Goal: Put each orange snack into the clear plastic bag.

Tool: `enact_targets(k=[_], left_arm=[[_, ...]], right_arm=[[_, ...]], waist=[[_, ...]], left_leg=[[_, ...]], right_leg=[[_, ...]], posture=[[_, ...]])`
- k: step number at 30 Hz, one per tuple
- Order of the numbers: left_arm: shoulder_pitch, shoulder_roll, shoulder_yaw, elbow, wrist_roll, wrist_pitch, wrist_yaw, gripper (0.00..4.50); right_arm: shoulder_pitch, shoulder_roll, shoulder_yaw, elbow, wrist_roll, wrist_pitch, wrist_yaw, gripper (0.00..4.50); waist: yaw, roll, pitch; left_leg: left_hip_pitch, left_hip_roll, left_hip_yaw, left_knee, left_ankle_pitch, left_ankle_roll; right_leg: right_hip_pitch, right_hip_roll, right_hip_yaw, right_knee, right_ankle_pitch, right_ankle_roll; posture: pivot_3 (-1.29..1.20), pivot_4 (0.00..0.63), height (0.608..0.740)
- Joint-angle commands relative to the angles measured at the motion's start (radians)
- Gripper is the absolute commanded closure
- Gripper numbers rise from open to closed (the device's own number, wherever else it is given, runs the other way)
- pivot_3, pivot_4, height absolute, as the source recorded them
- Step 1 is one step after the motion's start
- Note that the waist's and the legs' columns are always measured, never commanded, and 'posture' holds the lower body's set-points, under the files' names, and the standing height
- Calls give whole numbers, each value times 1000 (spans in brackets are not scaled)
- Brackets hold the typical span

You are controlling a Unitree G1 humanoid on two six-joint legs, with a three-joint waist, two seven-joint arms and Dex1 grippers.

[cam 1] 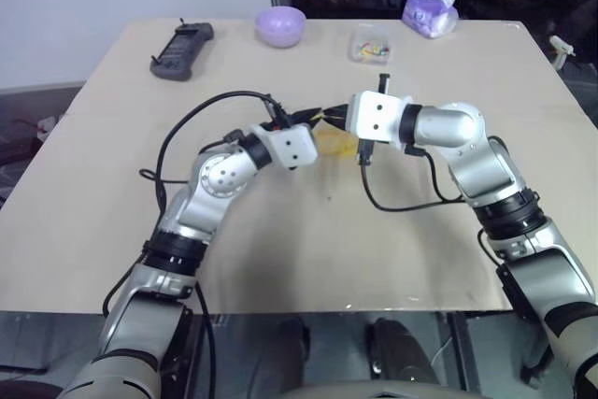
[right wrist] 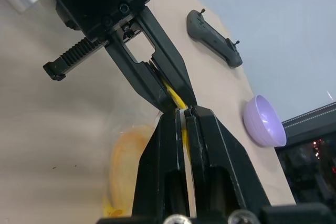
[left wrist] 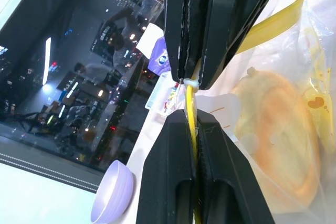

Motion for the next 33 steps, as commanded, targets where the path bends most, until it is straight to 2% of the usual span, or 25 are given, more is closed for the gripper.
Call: enact_targets(k=[1,8,20,33], left_arm=[[-4,2,15,-49,-12,-4,3,4500],[3,11,23,-39,1,2,17,4500],[-58,59,84,56,79,51,188,4500],[-87,85,63,122,73,14,215,4500]], right_arm=[[-14,1,-19,-24,5,-4,-15,4498],[-10,-21,-28,-18,-4,-2,-14,4498],[12,-103,-68,-12,3,18,-33,4498],[69,-249,-135,-6,5,42,-50,4498]], waist=[[0,0,0],[0,0,0],[0,0,0],[0,0,0]], left_leg=[[0,0,0,0,0,0],[0,0,0,0,0,0],[0,0,0,0,0,0],[0,0,0,0,0,0]], right_leg=[[0,0,0,0,0,0],[0,0,0,0,0,0],[0,0,0,0,0,0],[0,0,0,0,0,0]], posture=[[0,150,736],[0,150,736],[0,150,736],[0,150,736]])
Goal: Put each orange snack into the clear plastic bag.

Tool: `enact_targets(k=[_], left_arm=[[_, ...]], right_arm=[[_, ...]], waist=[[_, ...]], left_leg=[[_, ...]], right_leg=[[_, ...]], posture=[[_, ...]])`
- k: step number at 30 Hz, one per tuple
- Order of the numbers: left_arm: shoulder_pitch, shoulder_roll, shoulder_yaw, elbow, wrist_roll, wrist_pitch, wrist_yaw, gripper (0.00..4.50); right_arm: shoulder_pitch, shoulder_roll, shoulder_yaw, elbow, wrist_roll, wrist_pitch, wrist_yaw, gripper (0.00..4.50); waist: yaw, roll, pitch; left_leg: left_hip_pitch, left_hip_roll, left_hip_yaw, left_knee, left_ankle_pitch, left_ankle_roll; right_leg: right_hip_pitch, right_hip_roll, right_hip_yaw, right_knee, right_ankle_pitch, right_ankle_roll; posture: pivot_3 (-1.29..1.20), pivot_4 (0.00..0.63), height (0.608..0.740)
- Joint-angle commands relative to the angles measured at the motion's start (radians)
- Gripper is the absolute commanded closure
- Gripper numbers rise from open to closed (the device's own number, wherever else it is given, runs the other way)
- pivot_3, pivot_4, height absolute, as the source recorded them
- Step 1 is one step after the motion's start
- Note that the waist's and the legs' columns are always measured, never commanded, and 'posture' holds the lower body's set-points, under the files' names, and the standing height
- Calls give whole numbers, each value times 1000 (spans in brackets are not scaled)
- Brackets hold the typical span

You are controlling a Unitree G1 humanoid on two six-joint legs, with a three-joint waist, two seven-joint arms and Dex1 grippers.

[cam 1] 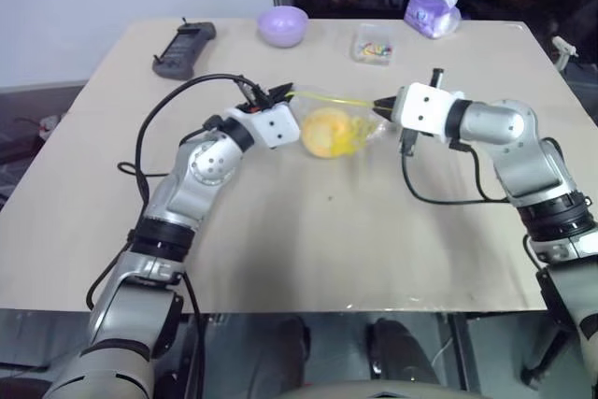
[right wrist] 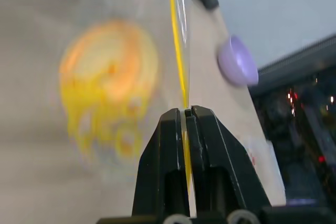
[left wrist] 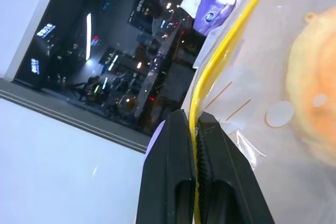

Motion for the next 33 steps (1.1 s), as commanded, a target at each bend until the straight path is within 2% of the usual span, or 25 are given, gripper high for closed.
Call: enact_targets(k=[1,6,9,12,16,19,24,26,27,28,29,31,33], left_arm=[[-21,23,48,12,-8,-8,29,4500],[-46,-11,28,54,-29,-20,10,4500],[-98,-48,3,134,-19,-44,23,4500],[-207,-94,-21,294,6,-78,68,4500],[-300,-127,-13,399,-7,-138,107,4500],[-254,-116,-14,366,-43,-198,63,4500],[-44,-64,-36,186,-140,-220,-133,4500],[151,-15,-54,-1,-271,-138,-302,3844],[218,3,-59,-75,-323,-100,-363,3667],[269,16,-58,-136,-361,-56,-406,3238],[299,23,-52,-178,-377,-25,-422,2792],[354,36,-33,-261,-424,51,-456,1743],[402,54,-14,-331,-469,114,-492,1153]], right_arm=[[15,-49,-70,-14,4,23,-15,4498],[21,-64,-81,-6,-2,32,-31,4498],[-32,-24,-79,65,-16,29,-91,4498],[-130,19,-81,188,-46,-11,-190,4498],[-188,18,-105,256,-60,-60,-264,4498],[-103,-7,-121,164,-3,-12,-183,4498],[142,-55,-123,-141,153,174,18,4498],[321,-112,-107,-298,212,297,108,4500],[369,-126,-111,-346,233,345,122,4500],[397,-136,-117,-377,244,379,124,3831],[410,-150,-121,-397,247,407,129,3543],[434,-180,-131,-436,267,455,155,2466],[444,-197,-146,-467,295,490,173,1900]], waist=[[-2,0,0],[-2,0,0],[-1,0,0],[-2,0,0],[-2,0,0],[-3,0,-1],[-7,0,-1],[-9,1,-1],[-9,1,-2],[-9,2,-1],[-8,1,-1],[-1,3,1],[3,2,1]], left_leg=[[0,0,0,0,0,0],[0,0,0,0,0,0],[0,0,0,0,0,0],[0,0,0,0,0,0],[-2,0,0,0,1,-1],[-16,-1,1,1,3,-5],[-18,0,2,-3,3,-5],[-22,0,3,-3,3,-5],[-23,0,2,-3,3,-5],[-24,1,2,-3,3,-5],[-24,1,2,-3,3,-5],[-27,0,1,6,2,-3],[-25,-1,0,13,0,0]], right_leg=[[0,0,0,0,0,0],[0,0,0,0,0,0],[0,0,0,0,0,0],[0,0,0,0,0,0],[-3,0,0,0,0,0],[-17,-1,1,0,0,0],[-19,-1,2,0,0,0],[-24,-1,2,0,0,0],[-24,-1,2,1,0,0],[-24,-1,2,0,0,0],[-24,-1,2,0,0,0],[-27,-1,1,5,0,0],[-25,-1,1,13,1,0]], posture=[[0,150,736],[0,150,736],[0,150,736],[0,150,736],[0,150,736],[0,150,736],[0,150,736],[0,150,736],[0,150,736],[0,150,736],[0,150,736],[0,150,736],[0,150,736]])
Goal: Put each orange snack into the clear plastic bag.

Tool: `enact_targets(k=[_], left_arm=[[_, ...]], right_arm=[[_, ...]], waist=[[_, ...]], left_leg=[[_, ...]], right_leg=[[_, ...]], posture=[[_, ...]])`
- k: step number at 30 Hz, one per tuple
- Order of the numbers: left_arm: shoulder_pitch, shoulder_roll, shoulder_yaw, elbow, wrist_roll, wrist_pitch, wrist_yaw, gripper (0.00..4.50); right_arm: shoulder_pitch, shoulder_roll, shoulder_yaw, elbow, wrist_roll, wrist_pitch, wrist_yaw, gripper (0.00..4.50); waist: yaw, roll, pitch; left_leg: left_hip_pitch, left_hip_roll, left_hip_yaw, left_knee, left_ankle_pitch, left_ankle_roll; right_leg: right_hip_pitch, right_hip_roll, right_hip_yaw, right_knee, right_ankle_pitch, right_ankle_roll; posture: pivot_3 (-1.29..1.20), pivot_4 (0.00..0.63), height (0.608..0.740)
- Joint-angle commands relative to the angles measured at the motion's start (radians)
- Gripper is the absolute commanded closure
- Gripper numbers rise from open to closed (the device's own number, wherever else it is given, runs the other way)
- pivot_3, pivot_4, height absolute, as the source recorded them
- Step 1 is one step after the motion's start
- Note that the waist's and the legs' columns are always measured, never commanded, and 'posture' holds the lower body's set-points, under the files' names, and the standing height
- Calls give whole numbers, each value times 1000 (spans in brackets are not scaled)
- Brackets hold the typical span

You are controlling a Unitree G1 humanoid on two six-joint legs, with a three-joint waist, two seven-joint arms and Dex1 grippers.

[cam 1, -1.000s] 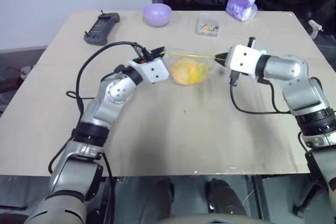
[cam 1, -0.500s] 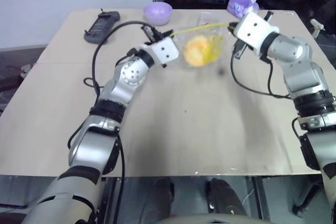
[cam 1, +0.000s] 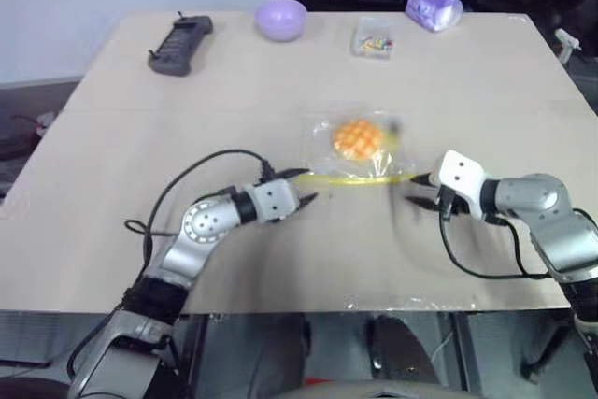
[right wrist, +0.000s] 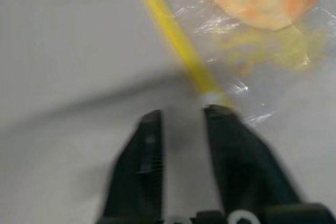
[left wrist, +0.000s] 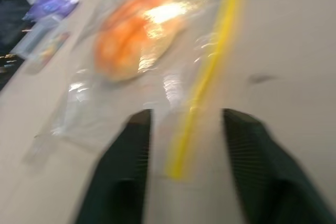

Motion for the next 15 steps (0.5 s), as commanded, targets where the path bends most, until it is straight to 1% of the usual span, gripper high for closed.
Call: enact_targets(k=[1,2,3,4,6,8,12,15], left_arm=[[78,43,52,-176,-117,145,-77,543],[99,53,63,-206,-143,180,-92,447],[116,60,75,-231,-166,209,-101,447],[129,62,88,-253,-190,240,-107,447],[145,56,131,-292,-247,311,-96,447],[163,52,182,-326,-312,414,-75,447],[228,77,274,-392,-417,596,-67,447],[263,89,356,-436,-509,692,-68,447]], right_arm=[[0,-48,-66,-104,69,73,40,1263],[5,-67,-80,-113,94,92,61,1153],[11,-83,-94,-117,114,99,78,1153],[12,-92,-109,-112,128,102,84,1153],[5,-83,-166,-75,173,105,71,1153],[12,-69,-237,-26,231,114,66,1153],[60,-27,-381,74,370,118,84,1153],[95,13,-469,147,449,120,83,1153]], waist=[[1,-1,1],[1,-1,1],[0,-1,2],[1,-1,1],[0,-1,1],[0,-1,1],[0,-2,1],[0,-2,1]], left_leg=[[13,0,0,0,0,0],[16,0,0,0,0,0],[24,0,0,0,0,0],[33,2,0,-3,0,0],[34,3,0,-3,0,0],[32,3,0,-2,0,0],[28,2,0,-2,0,0],[27,2,0,-4,-1,1]], right_leg=[[12,0,0,2,-1,0],[15,0,0,2,-1,0],[24,1,0,1,-1,0],[32,2,0,-1,-4,3],[32,2,-1,-2,-4,4],[32,2,0,-2,-1,0],[28,2,0,-2,-1,0],[28,2,0,-5,-1,0]], posture=[[0,150,736],[0,150,736],[0,150,736],[0,150,736],[0,150,736],[0,150,736],[0,150,736],[0,150,736]])
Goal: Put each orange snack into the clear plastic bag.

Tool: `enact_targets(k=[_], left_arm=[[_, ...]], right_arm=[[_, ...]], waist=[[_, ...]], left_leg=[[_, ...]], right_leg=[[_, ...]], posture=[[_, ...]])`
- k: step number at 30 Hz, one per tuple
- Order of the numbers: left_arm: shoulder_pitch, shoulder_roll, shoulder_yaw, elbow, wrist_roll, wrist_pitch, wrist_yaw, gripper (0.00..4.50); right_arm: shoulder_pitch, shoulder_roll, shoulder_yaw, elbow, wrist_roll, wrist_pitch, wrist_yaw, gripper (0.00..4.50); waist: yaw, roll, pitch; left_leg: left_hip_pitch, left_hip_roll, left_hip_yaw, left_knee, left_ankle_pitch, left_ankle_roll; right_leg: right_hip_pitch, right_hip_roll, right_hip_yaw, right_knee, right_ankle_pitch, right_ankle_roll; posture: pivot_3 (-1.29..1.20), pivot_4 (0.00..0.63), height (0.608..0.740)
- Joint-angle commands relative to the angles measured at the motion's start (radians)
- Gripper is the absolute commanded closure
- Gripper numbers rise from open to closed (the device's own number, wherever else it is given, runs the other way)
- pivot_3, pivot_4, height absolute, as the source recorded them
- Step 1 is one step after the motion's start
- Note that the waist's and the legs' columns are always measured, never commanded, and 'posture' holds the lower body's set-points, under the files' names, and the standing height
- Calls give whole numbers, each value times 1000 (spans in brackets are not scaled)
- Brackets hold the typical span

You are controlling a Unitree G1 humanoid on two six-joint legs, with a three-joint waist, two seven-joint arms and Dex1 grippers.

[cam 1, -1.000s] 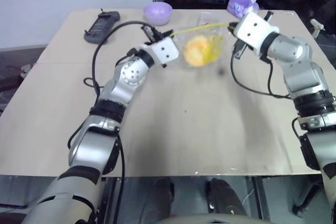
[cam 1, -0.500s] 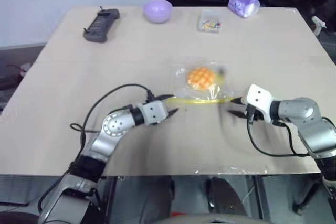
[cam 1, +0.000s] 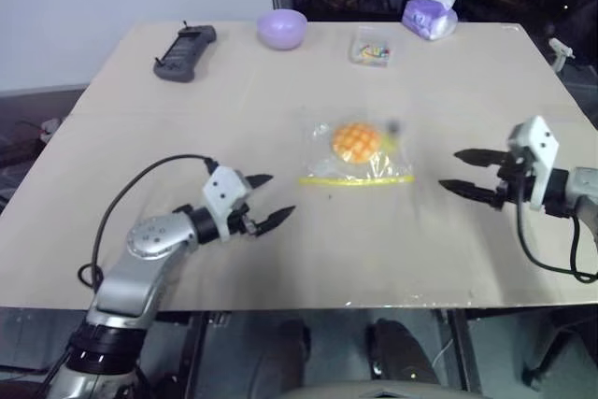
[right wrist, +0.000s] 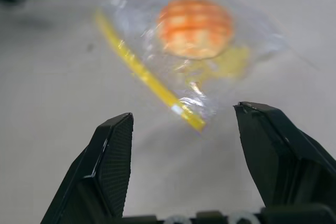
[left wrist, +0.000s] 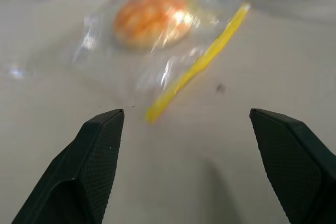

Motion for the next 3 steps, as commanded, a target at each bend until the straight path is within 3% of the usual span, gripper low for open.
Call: enact_targets(k=[1,3], left_arm=[[21,18,108,-85,-116,103,0,447],[34,22,146,-98,-159,142,-6,447]], right_arm=[[31,24,-108,52,95,-8,7,1153],[57,24,-128,78,117,-14,18,1153]], waist=[[0,0,0],[1,0,0]], left_leg=[[0,0,0,0,0,0],[0,0,0,0,0,0]], right_leg=[[0,0,0,-1,0,0],[0,0,0,-1,0,0]], posture=[[0,150,736],[0,150,736]])
